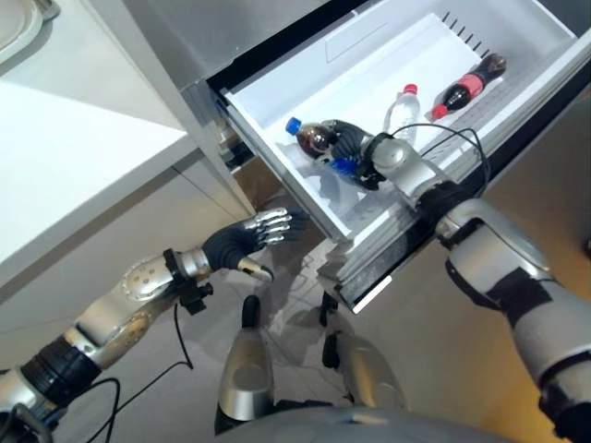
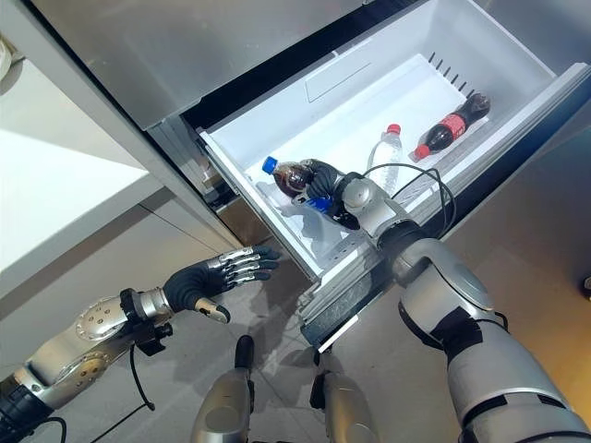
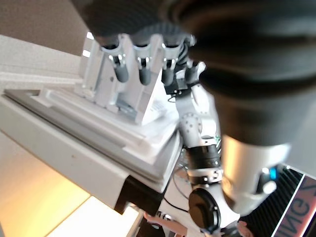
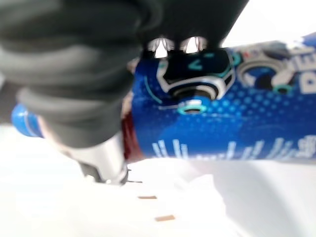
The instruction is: Take the drinks into the refrigerator
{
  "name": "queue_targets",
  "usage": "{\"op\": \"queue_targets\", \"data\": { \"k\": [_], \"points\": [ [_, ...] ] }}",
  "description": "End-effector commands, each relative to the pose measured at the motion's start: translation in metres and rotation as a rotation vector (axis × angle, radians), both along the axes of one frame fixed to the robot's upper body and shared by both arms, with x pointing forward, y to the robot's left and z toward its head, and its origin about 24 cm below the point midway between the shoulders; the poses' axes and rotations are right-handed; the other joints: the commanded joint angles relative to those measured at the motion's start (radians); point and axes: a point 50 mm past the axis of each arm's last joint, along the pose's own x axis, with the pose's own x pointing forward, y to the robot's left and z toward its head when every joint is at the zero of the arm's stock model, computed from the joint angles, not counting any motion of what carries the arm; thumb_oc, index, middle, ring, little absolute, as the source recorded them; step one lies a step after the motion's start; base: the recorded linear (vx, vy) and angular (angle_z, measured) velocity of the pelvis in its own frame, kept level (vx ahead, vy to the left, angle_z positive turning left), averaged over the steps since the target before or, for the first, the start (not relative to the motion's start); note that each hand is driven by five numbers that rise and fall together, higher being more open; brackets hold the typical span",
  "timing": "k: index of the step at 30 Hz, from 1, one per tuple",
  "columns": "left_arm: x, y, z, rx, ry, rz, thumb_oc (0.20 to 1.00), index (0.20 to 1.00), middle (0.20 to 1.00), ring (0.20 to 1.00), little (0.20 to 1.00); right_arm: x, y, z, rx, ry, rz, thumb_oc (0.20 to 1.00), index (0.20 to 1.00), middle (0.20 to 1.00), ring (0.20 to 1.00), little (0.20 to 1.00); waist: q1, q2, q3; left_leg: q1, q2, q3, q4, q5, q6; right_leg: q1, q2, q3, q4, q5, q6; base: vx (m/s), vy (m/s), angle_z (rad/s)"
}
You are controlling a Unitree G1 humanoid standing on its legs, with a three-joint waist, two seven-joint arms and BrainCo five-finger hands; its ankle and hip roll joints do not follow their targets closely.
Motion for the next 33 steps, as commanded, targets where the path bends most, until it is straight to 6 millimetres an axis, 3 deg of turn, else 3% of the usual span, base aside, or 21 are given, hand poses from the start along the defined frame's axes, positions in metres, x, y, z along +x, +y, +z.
{"op": "queue_targets", "data": {
  "k": [1,13,19,20,21,22,23,33],
  "points": [
    [-0.021,-0.011,0.018,-0.01,-0.09,-0.079,1.0,1.0,1.0,1.0,1.0,0.001,0.024,0.023,-0.021,-0.11,0.056,0.2,0.2,0.2,0.2,0.2,0.025,0.005,0.018,-0.052,-0.016,-0.041,0.008,0.022,0.057,0.025,-0.042,-0.009,0.181,-0.169,0.102,0.0,0.0,0.0],
    [-0.022,-0.008,0.021,-0.018,-0.124,-0.04,1.0,1.0,1.0,1.0,1.0,-0.002,0.033,0.013,-0.3,-0.137,0.127,0.2,0.2,0.2,0.2,0.2,0.031,-0.02,0.046,-0.021,-0.002,-0.028,-0.027,0.028,0.06,0.027,-0.029,-0.004,0.166,-0.161,0.102,0.0,0.0,0.0],
    [-0.023,-0.005,0.022,-0.02,-0.129,-0.025,1.0,1.0,1.0,1.0,1.0,-0.003,0.03,0.009,-0.349,-0.125,0.15,0.2,0.2,0.2,0.2,0.2,0.033,-0.024,0.05,-0.016,-0.003,-0.026,-0.035,0.031,0.06,0.03,-0.029,-0.005,0.159,-0.158,0.104,0.0,0.0,0.0],
    [-0.023,-0.005,0.022,-0.022,-0.132,-0.023,1.0,1.0,1.0,1.0,1.0,-0.004,0.029,0.008,-0.364,-0.125,0.155,0.467,0.467,0.467,0.467,0.467,0.034,-0.025,0.052,-0.014,-0.003,-0.027,-0.039,0.032,0.06,0.032,-0.03,-0.008,0.158,-0.157,0.104,0.0,0.0,0.0],
    [-0.023,-0.004,0.022,-0.023,-0.132,-0.02,1.0,1.0,1.0,1.0,1.0,-0.004,0.027,0.008,-0.367,-0.123,0.154,0.633,0.633,0.633,0.633,0.633,0.035,-0.024,0.052,-0.013,-0.003,-0.028,-0.041,0.033,0.06,0.033,-0.031,-0.008,0.158,-0.157,0.104,0.0,0.0,0.0],
    [-0.023,-0.005,0.022,-0.025,-0.133,-0.02,1.0,1.0,1.0,1.0,1.0,-0.004,0.026,0.007,-0.371,-0.119,0.153,0.73,0.73,0.73,0.73,0.73,0.035,-0.023,0.053,-0.012,-0.003,-0.027,-0.043,0.034,0.06,0.034,-0.031,-0.009,0.157,-0.157,0.104,0.0,0.0,0.0],
    [-0.023,-0.004,0.022,-0.024,-0.135,-0.018,1.0,1.0,1.0,1.0,1.0,-0.004,0.026,0.006,-0.377,-0.112,0.156,1.0,1.0,1.0,1.0,1.0,0.036,-0.022,0.053,-0.01,-0.003,-0.027,-0.045,0.034,0.061,0.034,-0.031,-0.01,0.157,-0.157,0.104,0.0,0.0,0.0],
    [-0.023,-0.004,0.022,-0.027,-0.139,-0.015,1.0,1.0,1.0,1.0,1.0,-0.003,0.022,0.008,-0.369,-0.11,0.144,1.0,1.0,1.0,1.0,1.0,0.034,-0.023,0.051,-0.006,-0.002,-0.027,-0.045,0.032,0.062,0.034,-0.033,-0.011,0.158,-0.158,0.104,0.0,0.0,0.0]
  ]
}}
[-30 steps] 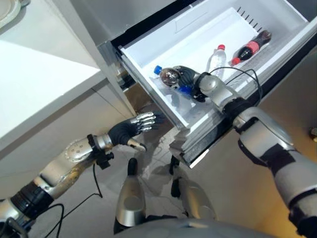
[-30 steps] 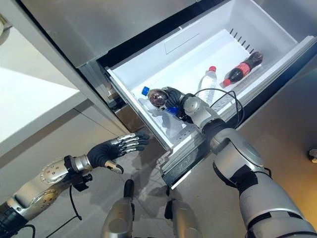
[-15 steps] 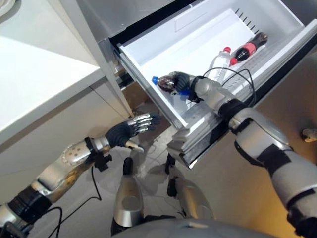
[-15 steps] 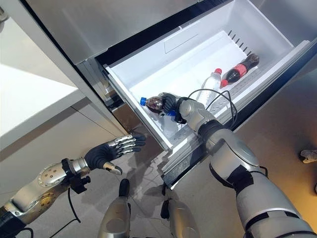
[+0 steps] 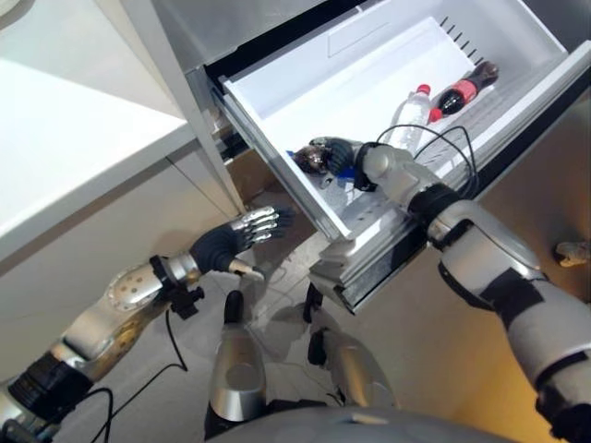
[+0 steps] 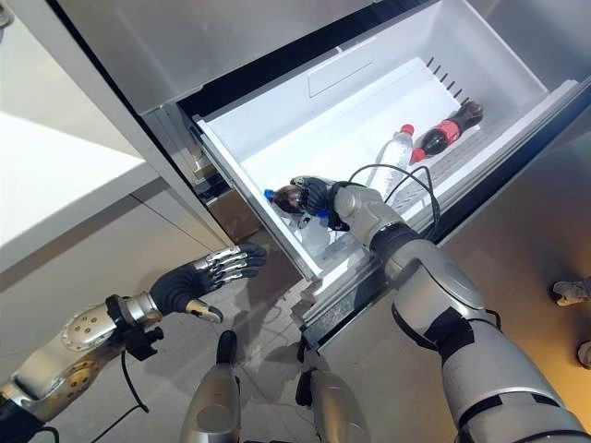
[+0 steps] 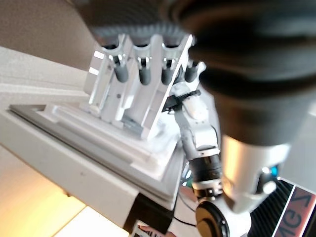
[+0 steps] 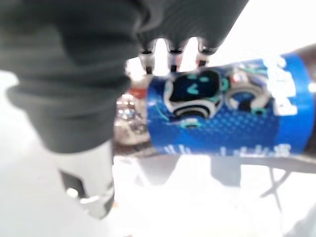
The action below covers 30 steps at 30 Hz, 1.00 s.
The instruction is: Take the drinks into the refrigerator
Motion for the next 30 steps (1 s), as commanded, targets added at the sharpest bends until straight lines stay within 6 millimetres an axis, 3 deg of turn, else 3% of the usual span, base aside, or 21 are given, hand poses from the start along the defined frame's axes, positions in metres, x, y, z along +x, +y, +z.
{"op": "queue_targets", "data": {
  "k": [1,12,17,20,21,22,23,24,25,26,27,28,30],
  "points": [
    [-0.017,-0.015,0.021,-0.04,-0.1,-0.096,1.0,1.0,1.0,1.0,1.0,0.0,0.008,0.017,-0.022,-0.053,0.056,1.0,1.0,1.0,1.0,1.0,0.014,0.039,0.035,-0.007,-0.014,-0.035,-0.047,0.036,0.068,0.037,-0.042,-0.013,0.157,-0.159,0.105,0.0,0.0,0.0],
    [-0.016,-0.016,0.021,-0.041,-0.097,-0.105,1.0,1.0,1.0,1.0,1.0,0.0,0.009,0.023,-0.016,-0.067,0.065,1.0,1.0,1.0,1.0,1.0,0.012,0.037,0.029,-0.005,-0.016,-0.033,-0.039,0.032,0.069,0.04,-0.042,-0.013,0.162,-0.162,0.104,0.0,0.0,0.0],
    [-0.015,-0.015,0.023,-0.035,-0.099,-0.114,1.0,1.0,1.0,1.0,1.0,0.0,0.006,0.042,0.029,-0.108,0.079,1.0,1.0,1.0,1.0,1.0,0.012,0.035,0.017,0.001,-0.016,-0.036,-0.037,0.03,0.068,0.048,-0.045,-0.014,0.161,-0.164,0.104,0.0,0.0,0.0],
    [-0.015,-0.013,0.023,-0.026,-0.091,-0.118,1.0,1.0,1.0,1.0,1.0,-0.001,-0.008,0.074,0.073,-0.203,0.073,1.0,1.0,1.0,1.0,1.0,0.006,0.028,-0.003,0.011,-0.017,-0.037,-0.04,0.03,0.066,0.058,-0.047,-0.018,0.161,-0.166,0.102,0.0,0.0,0.0],
    [-0.015,-0.013,0.023,-0.026,-0.092,-0.119,1.0,1.0,1.0,1.0,1.0,-0.001,-0.009,0.075,0.073,-0.203,0.072,1.0,1.0,1.0,1.0,1.0,0.006,0.028,-0.002,0.012,-0.017,-0.038,-0.04,0.031,0.066,0.059,-0.047,-0.019,0.161,-0.166,0.102,0.0,0.0,0.0],
    [-0.015,-0.012,0.023,-0.028,-0.087,-0.115,1.0,1.0,1.0,1.0,1.0,-0.004,-0.021,0.092,0.096,-0.268,0.058,1.0,1.0,1.0,1.0,1.0,0.0,0.022,-0.02,0.024,-0.019,-0.037,-0.045,0.028,0.066,0.067,-0.048,-0.018,0.162,-0.168,0.102,0.0,0.0,0.0],
    [-0.015,-0.012,0.023,-0.028,-0.087,-0.116,1.0,1.0,1.0,1.0,1.0,-0.004,-0.022,0.092,0.096,-0.267,0.057,1.0,1.0,1.0,1.0,1.0,0.001,0.022,-0.02,0.024,-0.019,-0.037,-0.045,0.028,0.066,0.068,-0.049,-0.018,0.162,-0.168,0.102,0.04,-0.012,0.0],
    [-0.014,-0.01,0.02,-0.035,-0.069,-0.1,1.0,1.0,1.0,1.0,1.0,-0.008,-0.04,0.11,0.083,-0.357,0.031,1.0,1.0,1.0,1.0,1.0,-0.005,0.017,-0.035,0.032,-0.02,-0.038,-0.048,0.026,0.067,0.075,-0.051,-0.02,0.164,-0.171,0.102,0.0,0.0,0.0],
    [-0.014,-0.01,0.02,-0.035,-0.069,-0.101,1.0,1.0,1.0,1.0,1.0,-0.008,-0.04,0.11,0.083,-0.357,0.031,1.0,1.0,1.0,1.0,1.0,-0.004,0.017,-0.035,0.032,-0.02,-0.038,-0.048,0.026,0.067,0.075,-0.051,-0.02,0.164,-0.171,0.102,0.04,0.01,0.01],
    [-0.014,-0.007,0.017,-0.038,-0.057,-0.086,1.0,1.0,1.0,1.0,1.0,-0.016,-0.061,0.123,0.017,-0.46,0.016,1.0,1.0,1.0,1.0,1.0,-0.013,0.019,-0.052,0.042,-0.023,-0.037,-0.051,0.023,0.07,0.085,-0.053,-0.02,0.164,-0.175,0.103,0.0,0.0,0.0],
    [-0.014,-0.007,0.016,-0.038,-0.056,-0.088,1.0,1.0,1.0,1.0,1.0,-0.016,-0.062,0.122,0.016,-0.459,0.015,1.0,1.0,1.0,1.0,1.0,-0.011,0.02,-0.053,0.043,-0.023,-0.037,-0.052,0.023,0.07,0.086,-0.053,-0.02,0.164,-0.175,0.103,0.04,0.026,0.02],
    [-0.015,-0.005,0.014,-0.038,-0.048,-0.085,1.0,1.0,1.0,1.0,1.0,-0.024,-0.083,0.127,-0.007,-0.497,-0.005,1.0,1.0,1.0,1.0,1.0,-0.014,0.021,-0.068,0.051,-0.026,-0.038,-0.055,0.021,0.071,0.099,-0.055,-0.02,0.159,-0.176,0.105,0.0,0.0,0.0],
    [-0.015,-0.003,0.013,-0.036,-0.045,-0.079,1.0,1.0,1.0,1.0,1.0,-0.03,-0.091,0.132,0.008,-0.516,-0.012,1.0,1.0,1.0,1.0,1.0,-0.017,0.019,-0.077,0.058,-0.026,-0.038,-0.058,0.021,0.072,0.105,-0.056,-0.019,0.155,-0.175,0.106,0.04,-0.002,0.0]
  ]
}}
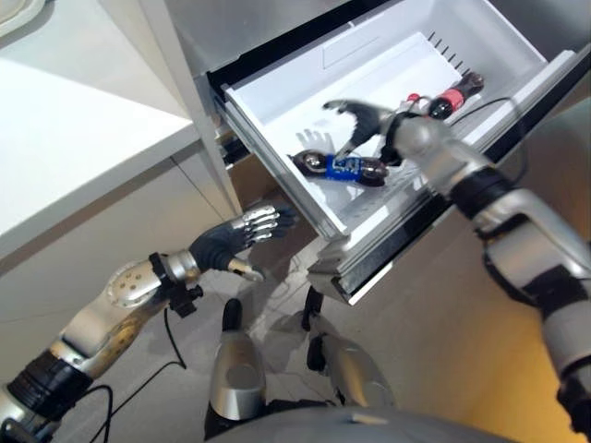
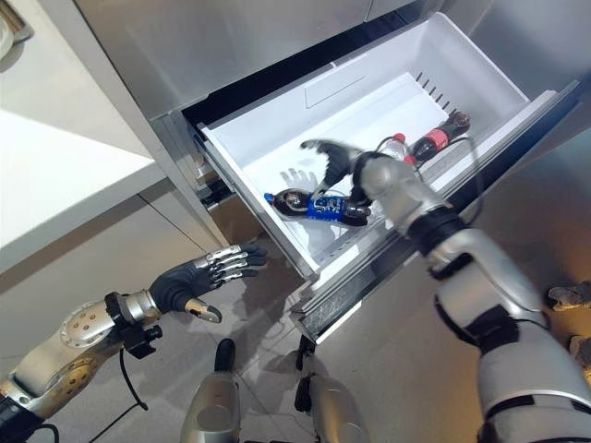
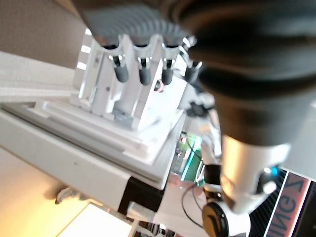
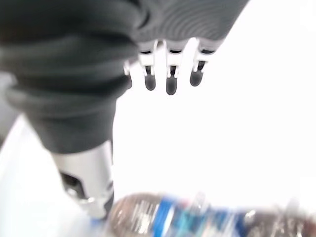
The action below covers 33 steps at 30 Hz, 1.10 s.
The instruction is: Take the drinks into the refrigerator
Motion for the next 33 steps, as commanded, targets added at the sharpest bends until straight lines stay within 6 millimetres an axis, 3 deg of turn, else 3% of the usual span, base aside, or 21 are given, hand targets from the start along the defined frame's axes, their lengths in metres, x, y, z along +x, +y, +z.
{"op": "queue_targets", "data": {
  "k": [1,3,5,9,12,14,15,18,20,21,22,23,25,27,30,33],
  "points": [
    [-0.016,-0.003,0.002,-0.041,-0.015,-0.044,1.0,1.0,1.0,1.0,1.0,-0.018,-0.023,0.03,0.068,-0.146,0.013,1.0,1.0,1.0,1.0,1.0,-0.015,0.02,-0.092,0.007,-0.024,-0.033,-0.061,0.017,0.072,0.05,-0.056,-0.016,0.152,-0.18,0.115,0.05,-0.005,-0.05],
    [-0.017,-0.001,0.001,-0.037,-0.012,-0.039,1.0,1.0,1.0,1.0,1.0,-0.025,-0.033,0.028,0.087,-0.156,0.008,1.0,1.0,1.0,1.0,1.0,-0.016,0.017,-0.102,0.015,-0.025,-0.031,-0.063,0.015,0.074,0.058,-0.056,-0.015,0.148,-0.18,0.116,0.06,-0.001,-0.05],
    [-0.018,0.007,-0.003,-0.052,-0.013,0.013,1.0,1.0,1.0,1.0,1.0,-0.05,-0.047,0.022,0.127,-0.21,0.045,1.0,1.0,1.0,1.0,1.0,-0.038,0.021,-0.126,0.04,-0.027,-0.027,-0.075,0.011,0.079,0.07,-0.055,-0.005,0.149,-0.183,0.121,0.1,0.018,-0.1],
    [-0.022,0.012,-0.01,-0.069,0.008,0.043,1.0,1.0,1.0,1.0,1.0,-0.074,-0.067,-0.004,0.225,-0.199,0.039,1.0,1.0,1.0,1.0,1.0,-0.052,0.022,-0.155,0.077,-0.029,-0.019,-0.097,0.007,0.087,0.084,-0.052,0.002,0.156,-0.191,0.126,0.07,0.024,-0.13],
    [-0.028,0.018,-0.017,-0.086,0.012,0.086,1.0,1.0,1.0,1.0,1.0,-0.106,-0.092,-0.046,0.307,-0.17,-0.032,1.0,1.0,1.0,1.0,1.0,-0.076,0.034,-0.198,0.132,-0.031,-0.007,-0.14,0.007,0.094,0.115,-0.048,0.013,0.152,-0.196,0.132,0.13,0.049,-0.12],
    [-0.029,0.018,-0.019,-0.097,0.018,0.096,1.0,1.0,1.0,1.0,1.0,-0.115,-0.102,-0.059,0.356,-0.176,-0.078,1.0,1.0,1.0,1.0,1.0,-0.083,0.037,-0.208,0.144,-0.031,-0.003,-0.151,0.009,0.095,0.123,-0.049,0.015,0.147,-0.196,0.133,0.07,0.027,-0.06],
    [-0.03,0.02,-0.025,-0.124,0.035,0.123,1.0,1.0,1.0,1.0,1.0,-0.126,-0.119,-0.081,0.394,-0.182,-0.183,1.0,1.0,1.0,1.0,1.0,-0.097,0.044,-0.226,0.158,-0.033,0.004,-0.166,0.009,0.097,0.133,-0.05,0.02,0.137,-0.193,0.137,0.06,0.034,-0.03],
    [-0.031,0.022,-0.027,-0.14,0.034,0.142,1.0,1.0,1.0,1.0,1.0,-0.143,-0.14,-0.118,0.466,-0.151,-0.342,1.0,1.0,1.0,1.0,1.0,-0.122,0.057,-0.248,0.17,-0.038,0.008,-0.173,0.005,0.101,0.139,-0.05,0.03,0.13,-0.192,0.141,0.05,0.036,-0.03],
    [-0.032,0.023,-0.028,-0.14,0.037,0.144,1.0,1.0,1.0,1.0,1.0,-0.148,-0.144,-0.132,0.483,-0.115,-0.383,1.0,1.0,1.0,1.0,1.0,-0.126,0.059,-0.255,0.174,-0.039,0.009,-0.174,0.004,0.102,0.142,-0.051,0.033,0.129,-0.193,0.141,0.03,0.019,-0.05],
    [-0.033,0.023,-0.029,-0.14,0.04,0.147,1.0,1.0,1.0,1.0,1.0,-0.154,-0.149,-0.148,0.5,-0.074,-0.438,1.0,1.0,1.0,1.0,1.0,-0.135,0.062,-0.263,0.177,-0.04,0.01,-0.176,0.002,0.103,0.145,-0.052,0.036,0.127,-0.191,0.142,0.03,0.033,-0.04],
    [-0.033,0.022,-0.031,-0.155,0.045,0.149,1.0,1.0,1.0,1.0,1.0,-0.159,-0.156,-0.168,0.528,-0.026,-0.511,0.918,0.918,0.918,0.918,0.918,-0.143,0.069,-0.269,0.181,-0.044,0.015,-0.178,0.0,0.104,0.149,-0.054,0.041,0.123,-0.188,0.143,0.03,0.037,-0.03],
    [-0.033,0.022,-0.031,-0.161,0.041,0.151,1.0,1.0,1.0,1.0,1.0,-0.162,-0.158,-0.18,0.535,0.012,-0.546,0.746,0.746,0.746,0.746,0.746,-0.145,0.073,-0.271,0.182,-0.045,0.015,-0.178,-0.001,0.105,0.15,-0.056,0.044,0.12,-0.186,0.143,0.01,0.04,-0.05],
    [-0.033,0.02,-0.033,-0.177,0.047,0.152,1.0,1.0,1.0,1.0,1.0,-0.166,-0.16,-0.201,0.555,0.08,-0.597,0.2,0.2,0.2,0.2,0.2,-0.15,0.079,-0.276,0.184,-0.046,0.021,-0.178,-0.001,0.106,0.151,-0.057,0.05,0.116,-0.182,0.144,-0.01,0.023,-0.12],
    [-0.032,0.02,-0.034,-0.184,0.046,0.155,1.0,1.0,1.0,1.0,1.0,-0.166,-0.159,-0.209,0.565,0.108,-0.605,0.2,0.2,0.2,0.2,0.2,-0.151,0.081,-0.275,0.184,-0.046,0.026,-0.178,0.0,0.106,0.149,-0.059,0.053,0.114,-0.179,0.146,-0.02,0.015,-0.09],
    [-0.029,0.015,-0.033,-0.21,0.034,0.142,1.0,1.0,1.0,1.0,1.0,-0.167,-0.156,-0.237,0.579,0.219,-0.643,0.2,0.2,0.2,0.2,0.2,-0.153,0.094,-0.275,0.183,-0.051,0.031,-0.178,0.002,0.106,0.146,-0.064,0.061,0.114,-0.168,0.149,-0.04,0.031,-0.02],
    [-0.027,0.013,-0.032,-0.219,0.026,0.138,1.0,1.0,1.0,1.0,1.0,-0.165,-0.146,-0.243,0.583,0.254,-0.603,0.2,0.2,0.2,0.2,0.2,-0.155,0.098,-0.274,0.181,-0.054,0.031,-0.178,0.003,0.106,0.144,-0.066,0.064,0.113,-0.165,0.15,-0.01,0.008,0.0]
  ]
}}
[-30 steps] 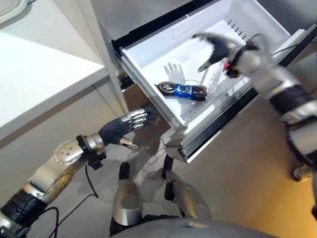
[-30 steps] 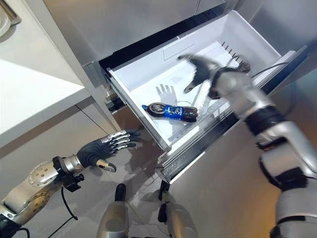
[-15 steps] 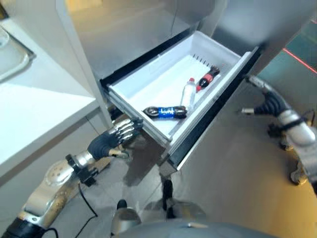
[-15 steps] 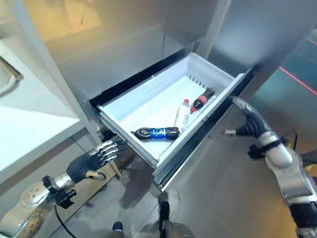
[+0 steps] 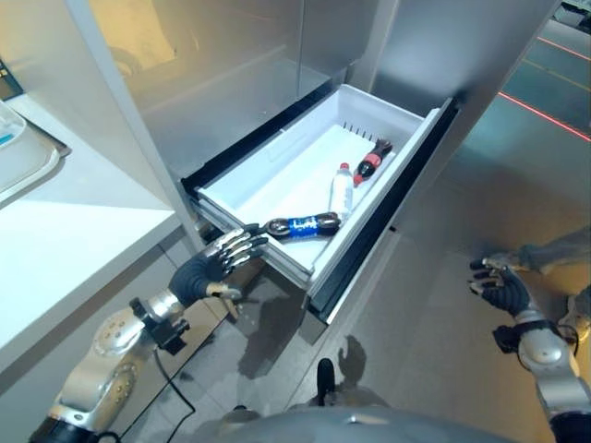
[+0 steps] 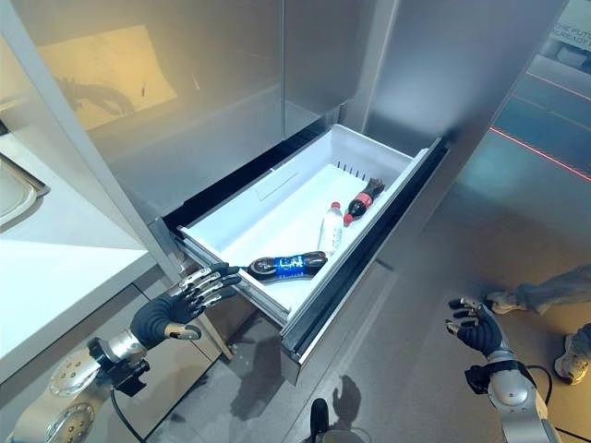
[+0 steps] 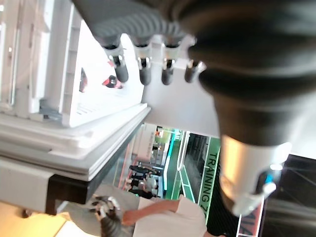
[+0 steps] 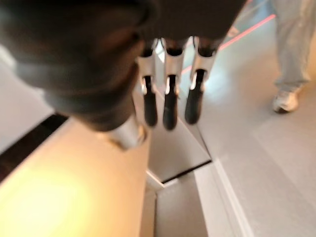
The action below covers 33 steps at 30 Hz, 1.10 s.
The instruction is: Take the drinks into the refrigerator
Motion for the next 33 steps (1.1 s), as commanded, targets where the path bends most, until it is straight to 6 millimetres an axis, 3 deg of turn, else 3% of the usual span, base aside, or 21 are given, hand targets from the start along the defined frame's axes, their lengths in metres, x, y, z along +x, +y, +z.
{"op": "queue_targets", "data": {
  "k": [1,5,10,33],
  "points": [
    [0.006,-0.007,0.014,-0.035,-0.115,-0.038,1.0,1.0,1.0,1.0,1.0,0.036,0.011,0.03,-0.011,-0.147,0.097,0.2,0.2,0.2,0.2,0.2,0.0,0.014,0.009,-0.058,-0.025,-0.059,0.001,-0.02,0.077,0.016,-0.069,-0.016,0.139,-0.134,0.115,0.0,0.0,0.0],
    [0.01,-0.014,0.015,-0.045,-0.135,-0.061,1.0,1.0,1.0,1.0,1.0,0.045,0.034,0.011,0.002,-0.045,0.226,0.2,0.2,0.2,0.2,0.2,0.007,0.02,0.006,-0.062,-0.024,-0.07,0.001,-0.015,0.071,0.019,-0.074,-0.023,0.141,-0.133,0.115,0.0,0.0,0.0],
    [0.015,-0.021,0.018,-0.042,-0.16,-0.088,1.0,1.0,1.0,1.0,1.0,0.057,0.053,0.002,-0.033,0.026,0.337,0.2,0.2,0.2,0.2,0.2,0.026,0.024,0.003,-0.059,-0.022,-0.082,0.001,-0.011,0.067,0.023,-0.076,-0.034,0.153,-0.138,0.113,0.0,-0.005,0.01],
    [0.021,-0.04,0.021,-0.096,-0.169,-0.137,1.0,1.0,1.0,1.0,1.0,0.128,0.122,0.062,-0.266,-0.045,0.774,0.2,0.2,0.2,0.2,0.2,0.125,0.041,0.006,-0.073,-0.019,-0.15,0.001,0.008,0.057,0.048,-0.088,-0.104,0.159,-0.154,0.104,0.0,-0.011,0.08]
  ]
}}
